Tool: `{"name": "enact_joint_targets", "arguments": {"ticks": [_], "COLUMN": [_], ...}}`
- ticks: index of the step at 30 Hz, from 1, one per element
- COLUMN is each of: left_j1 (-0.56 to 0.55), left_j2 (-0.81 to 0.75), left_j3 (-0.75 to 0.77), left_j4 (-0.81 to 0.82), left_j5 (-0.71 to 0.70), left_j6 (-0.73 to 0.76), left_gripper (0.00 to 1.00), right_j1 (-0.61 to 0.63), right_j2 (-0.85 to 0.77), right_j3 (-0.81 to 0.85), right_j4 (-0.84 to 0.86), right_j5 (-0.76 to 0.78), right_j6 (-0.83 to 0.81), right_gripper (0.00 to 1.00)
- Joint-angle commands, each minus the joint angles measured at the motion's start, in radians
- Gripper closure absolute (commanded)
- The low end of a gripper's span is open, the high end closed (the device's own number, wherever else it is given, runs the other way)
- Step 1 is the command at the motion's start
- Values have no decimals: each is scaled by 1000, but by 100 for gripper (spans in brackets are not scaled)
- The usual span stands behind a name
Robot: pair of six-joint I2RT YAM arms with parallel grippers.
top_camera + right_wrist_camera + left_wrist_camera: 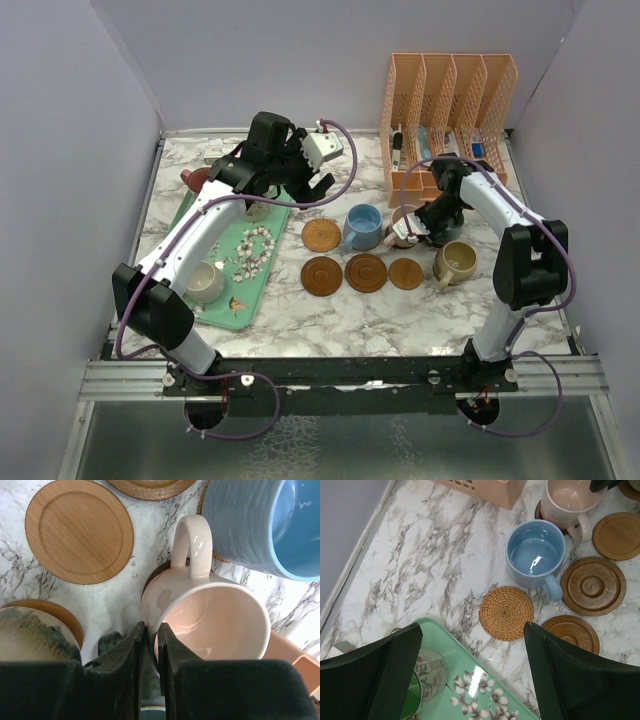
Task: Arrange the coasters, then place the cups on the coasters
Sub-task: Place the cup on the coaster.
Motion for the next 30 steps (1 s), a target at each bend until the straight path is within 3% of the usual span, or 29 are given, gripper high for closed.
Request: {"name": "enact_joint_targets", "arguments": {"ticks": [1,15,19,22,30], "left_j1": [5,5,5,5,5], "left_j2": [-21,-23,-26,-29,-40], "left_j3": [-9,-21,-27,-30,-40], "left_j4": [17,18,18,18,17], "left_j5": [32,36,37,38,47], "left_j6": [12,17,22,21,23], "left_gripper": [14,14,14,14,14], "right_j1": [-7,-7,-7,-7,-7], "right_j2": [11,-5,-20,-36,-80], "right_j3": [25,38,36,35,21], "right_j4": [20,34,35,37,40], "right_j5": [-15,-35,-50,-70,-112], "right_j6": [-46,-38,-32,-25,-9], "right_gripper": [84,77,72,60,58]}}
